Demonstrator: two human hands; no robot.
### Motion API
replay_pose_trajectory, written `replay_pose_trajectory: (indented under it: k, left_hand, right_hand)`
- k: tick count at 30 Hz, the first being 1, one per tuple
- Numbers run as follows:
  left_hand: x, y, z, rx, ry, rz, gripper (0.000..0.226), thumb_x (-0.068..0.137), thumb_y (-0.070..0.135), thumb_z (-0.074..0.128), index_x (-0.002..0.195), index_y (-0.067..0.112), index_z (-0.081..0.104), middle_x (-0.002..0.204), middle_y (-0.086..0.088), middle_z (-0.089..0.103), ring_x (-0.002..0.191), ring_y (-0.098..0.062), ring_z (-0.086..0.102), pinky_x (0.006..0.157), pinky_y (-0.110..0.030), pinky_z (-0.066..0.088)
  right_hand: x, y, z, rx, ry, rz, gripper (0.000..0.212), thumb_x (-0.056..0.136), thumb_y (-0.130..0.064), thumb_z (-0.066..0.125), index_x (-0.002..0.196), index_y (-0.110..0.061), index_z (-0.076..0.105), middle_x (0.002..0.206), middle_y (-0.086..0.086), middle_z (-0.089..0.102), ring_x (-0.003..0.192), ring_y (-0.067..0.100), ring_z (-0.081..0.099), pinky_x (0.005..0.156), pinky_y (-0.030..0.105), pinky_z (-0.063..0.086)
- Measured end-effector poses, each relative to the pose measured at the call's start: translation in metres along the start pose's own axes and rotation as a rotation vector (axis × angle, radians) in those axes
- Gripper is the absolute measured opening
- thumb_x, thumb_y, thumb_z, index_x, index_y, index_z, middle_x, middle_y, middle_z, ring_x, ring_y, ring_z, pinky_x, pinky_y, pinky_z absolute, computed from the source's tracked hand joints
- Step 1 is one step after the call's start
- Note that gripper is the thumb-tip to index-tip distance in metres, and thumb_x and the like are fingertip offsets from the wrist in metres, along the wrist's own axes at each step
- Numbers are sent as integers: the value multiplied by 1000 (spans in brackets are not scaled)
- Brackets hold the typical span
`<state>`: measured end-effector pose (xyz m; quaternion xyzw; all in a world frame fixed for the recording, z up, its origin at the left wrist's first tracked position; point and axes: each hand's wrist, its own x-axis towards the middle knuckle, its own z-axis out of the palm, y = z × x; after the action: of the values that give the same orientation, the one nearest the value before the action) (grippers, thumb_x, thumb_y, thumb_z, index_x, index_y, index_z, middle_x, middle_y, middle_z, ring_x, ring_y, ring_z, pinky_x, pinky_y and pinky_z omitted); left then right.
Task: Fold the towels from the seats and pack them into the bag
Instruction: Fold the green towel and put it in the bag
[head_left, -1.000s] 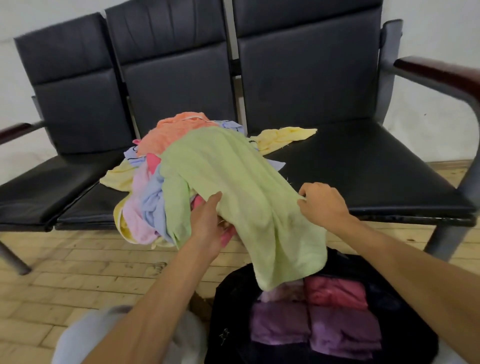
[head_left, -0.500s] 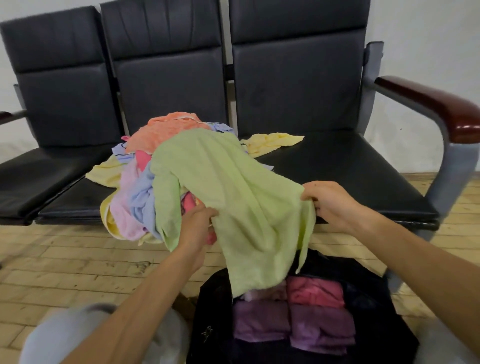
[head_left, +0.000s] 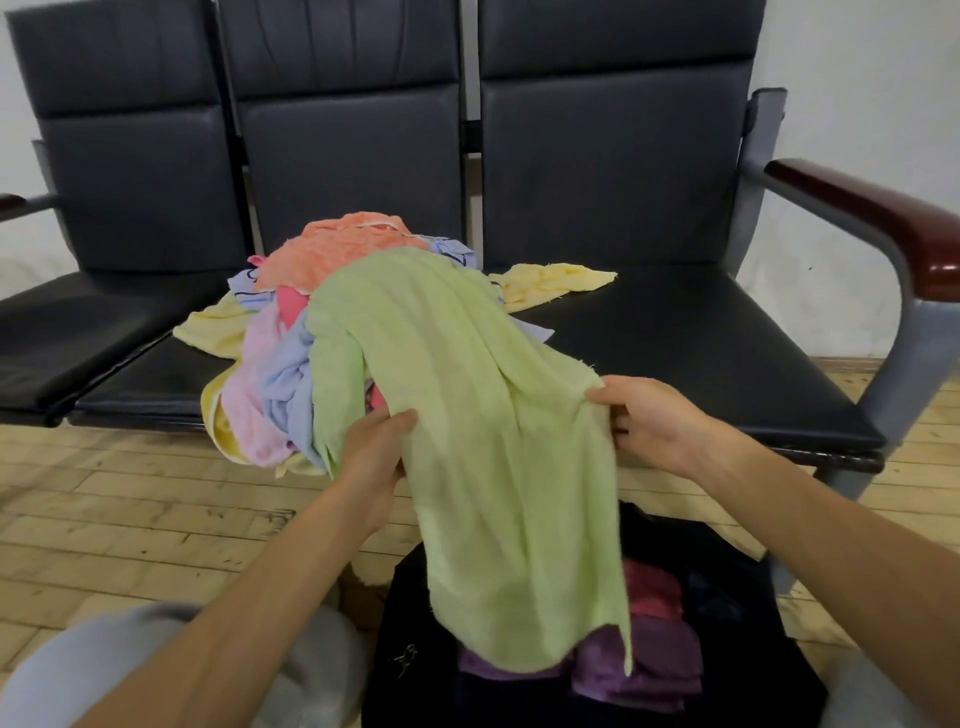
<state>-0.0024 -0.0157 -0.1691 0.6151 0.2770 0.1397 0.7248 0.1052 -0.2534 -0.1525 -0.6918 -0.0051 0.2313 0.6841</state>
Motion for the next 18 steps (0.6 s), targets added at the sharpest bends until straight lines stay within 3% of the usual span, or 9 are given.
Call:
replay_pose_trajectory:
  k: [5, 6, 8, 10, 13, 15, 18]
  left_hand:
    - [9, 1, -7, 74, 78, -22, 19, 87, 16, 58, 103, 8, 64, 105, -14, 66, 90, -29, 58, 77, -39, 42]
    - [9, 1, -7, 78, 89, -40, 30, 79, 21, 61, 104, 5, 64, 103, -15, 63, 87, -29, 55, 76, -39, 40]
    - [8, 3, -7, 55, 71, -58, 51, 66, 31, 63, 109, 3, 64, 99, -14, 62, 85, -27, 52, 74, -39, 38]
    - [9, 4, -6, 36, 43, -31, 45, 73, 37, 66, 108, 9, 67, 102, -8, 66, 87, -25, 55, 75, -38, 39]
    - [10, 3, -8, 37, 67, 32, 15, 92, 31, 59, 102, 21, 65, 108, 2, 69, 100, -20, 63, 92, -37, 49]
    - [13, -1, -11, 84, 90, 68, 16, 96, 29, 54, 105, 23, 65, 113, 2, 69, 107, -22, 62, 99, -44, 48]
    - [16, -4, -14, 146, 134, 93, 18, 98, 21, 48, 97, 22, 65, 111, -2, 68, 108, -26, 62, 99, -46, 48]
  right_hand:
    - [-4, 3, 0, 105, 111, -11, 4, 70, -11, 47, 72, -14, 50, 73, 3, 51, 70, 21, 46, 66, 35, 38]
    - [-4, 3, 0, 116, 92, -3, 1, 70, -15, 49, 71, -15, 48, 73, 3, 51, 71, 21, 47, 67, 36, 38]
    - [-5, 3, -2, 86, 48, -1, 20, 75, -28, 60, 80, -9, 59, 86, 3, 64, 82, 22, 59, 77, 39, 45]
    - [-4, 1, -2, 24, 47, -3, 29, 81, -31, 71, 99, -8, 72, 99, 4, 75, 93, 23, 70, 85, 40, 53]
    - [-3, 3, -2, -32, 84, -28, 13, 84, -15, 72, 95, -8, 72, 96, 11, 75, 86, 26, 71, 79, 38, 56]
    - [-1, 3, -4, -78, 133, -42, 6, 85, -11, 70, 90, -10, 68, 95, 12, 73, 85, 27, 69, 78, 41, 55]
    - [-1, 4, -6, -126, 141, -25, 11, 87, -11, 67, 95, -7, 74, 96, 13, 74, 92, 29, 70, 84, 41, 56]
